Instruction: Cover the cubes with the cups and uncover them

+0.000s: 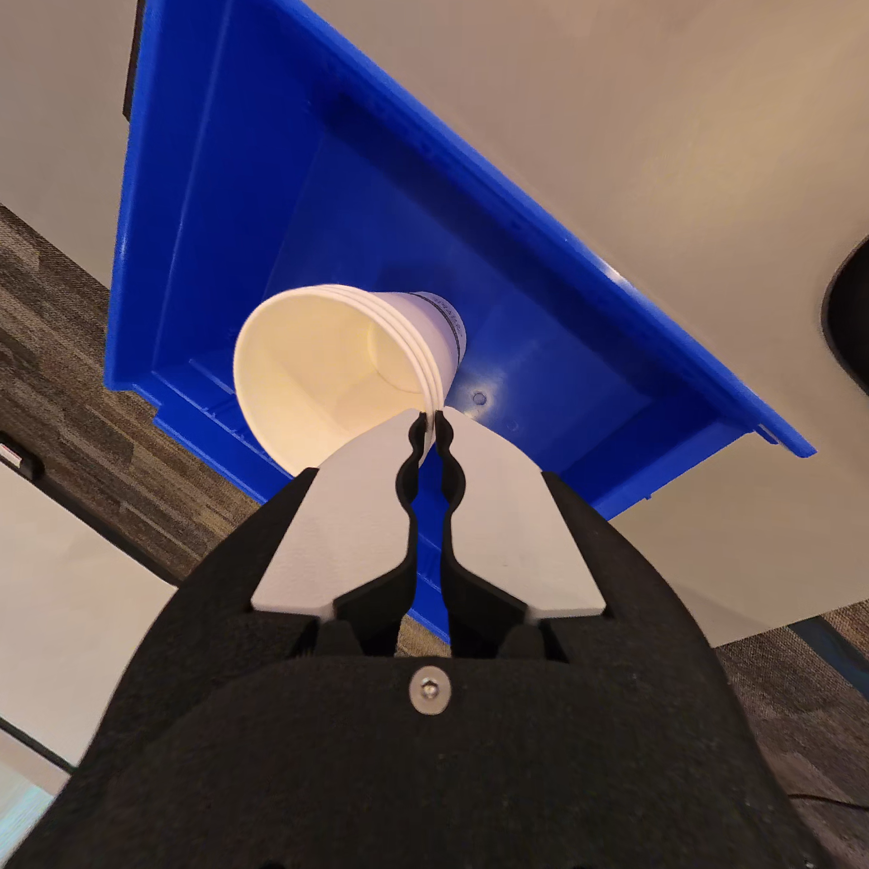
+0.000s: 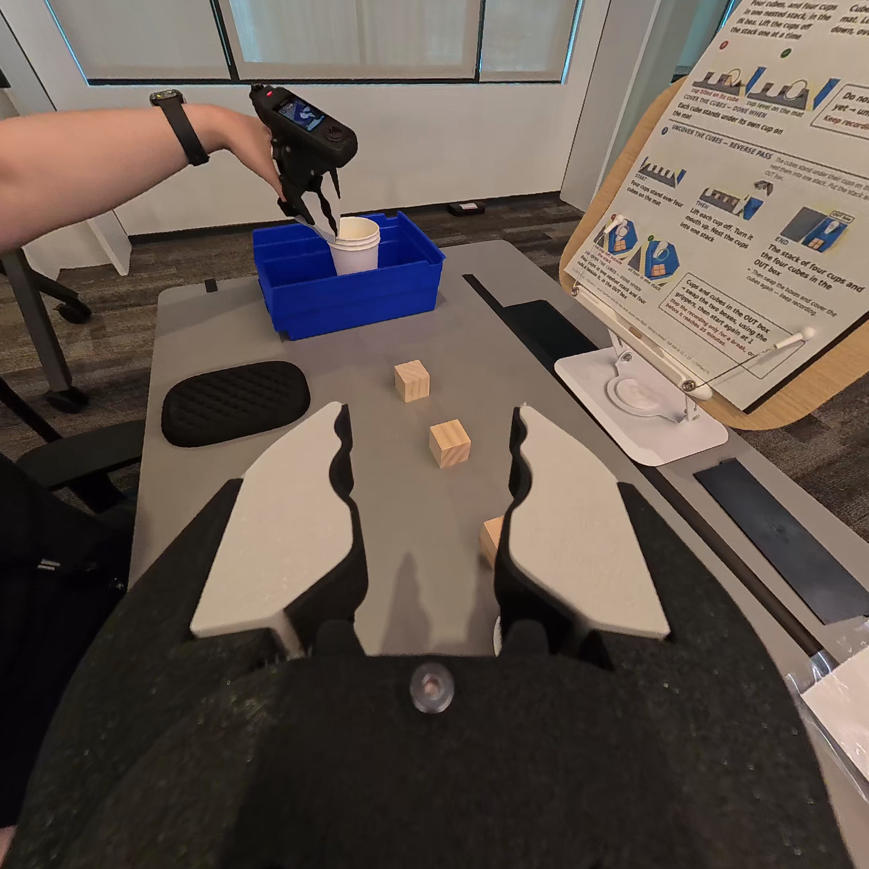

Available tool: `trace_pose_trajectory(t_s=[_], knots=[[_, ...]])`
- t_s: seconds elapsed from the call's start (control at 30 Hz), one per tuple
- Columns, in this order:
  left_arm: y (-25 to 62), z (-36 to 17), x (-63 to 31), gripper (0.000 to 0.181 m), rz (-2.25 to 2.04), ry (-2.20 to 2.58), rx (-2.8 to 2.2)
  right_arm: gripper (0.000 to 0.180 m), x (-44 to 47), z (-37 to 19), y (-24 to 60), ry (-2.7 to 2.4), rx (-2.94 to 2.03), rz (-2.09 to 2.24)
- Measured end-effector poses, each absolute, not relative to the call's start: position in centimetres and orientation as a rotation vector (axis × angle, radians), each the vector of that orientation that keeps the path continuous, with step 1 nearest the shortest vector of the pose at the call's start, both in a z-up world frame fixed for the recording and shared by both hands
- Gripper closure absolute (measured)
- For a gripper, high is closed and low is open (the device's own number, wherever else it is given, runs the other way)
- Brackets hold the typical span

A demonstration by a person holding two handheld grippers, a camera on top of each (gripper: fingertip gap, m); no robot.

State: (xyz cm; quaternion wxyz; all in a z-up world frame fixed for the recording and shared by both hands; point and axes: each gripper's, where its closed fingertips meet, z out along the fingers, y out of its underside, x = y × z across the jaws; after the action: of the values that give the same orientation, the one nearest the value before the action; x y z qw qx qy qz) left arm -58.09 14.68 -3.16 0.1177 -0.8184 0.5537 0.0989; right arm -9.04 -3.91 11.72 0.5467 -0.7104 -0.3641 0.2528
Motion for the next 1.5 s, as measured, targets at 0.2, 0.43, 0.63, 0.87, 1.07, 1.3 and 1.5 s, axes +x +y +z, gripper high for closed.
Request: trace_pose_trajectory(t_s=[0.2, 0.43, 0.63, 0.87, 1.07, 1.3, 1.5], knots=[[14.5, -3.1, -58.0, 0.178, 0.243, 1.617, -2.411, 0.116, -8.9, 11.5, -3.6, -0.85, -1.697, 0.615], [14.5, -2.3, -57.5, 0.178, 0.124, 1.573, -2.408, 0.115, -8.9, 10.6, -3.4, -0.862, -1.735, 0.617], [14.4, -1.7, -57.6, 0.178, 0.111, 1.582, -2.396, 0.115, -9.0, 10.0, -3.3, -0.88, -1.76, 0.608], [14.5, -0.4, -58.0, 0.178, 0.18, 1.608, -2.376, 0.115, -8.9, 9.4, -3.1, -0.887, -1.789, 0.608], [14.5, 0.8, -58.0, 0.178, 0.274, 1.641, -2.332, 0.115, -8.9, 8.9, -3.1, -0.902, -1.807, 0.603], [15.1, 0.4, -57.5, 0.178, 0.318, 1.597, -2.302, 0.115, -8.9, 8.7, -3.2, -0.911, -1.818, 0.593], [16.2, -0.5, -58.0, 0.178, 0.45, 1.57, -2.264, 0.115, -8.7, 8.4, -3.1, -0.914, -1.832, 0.585]])
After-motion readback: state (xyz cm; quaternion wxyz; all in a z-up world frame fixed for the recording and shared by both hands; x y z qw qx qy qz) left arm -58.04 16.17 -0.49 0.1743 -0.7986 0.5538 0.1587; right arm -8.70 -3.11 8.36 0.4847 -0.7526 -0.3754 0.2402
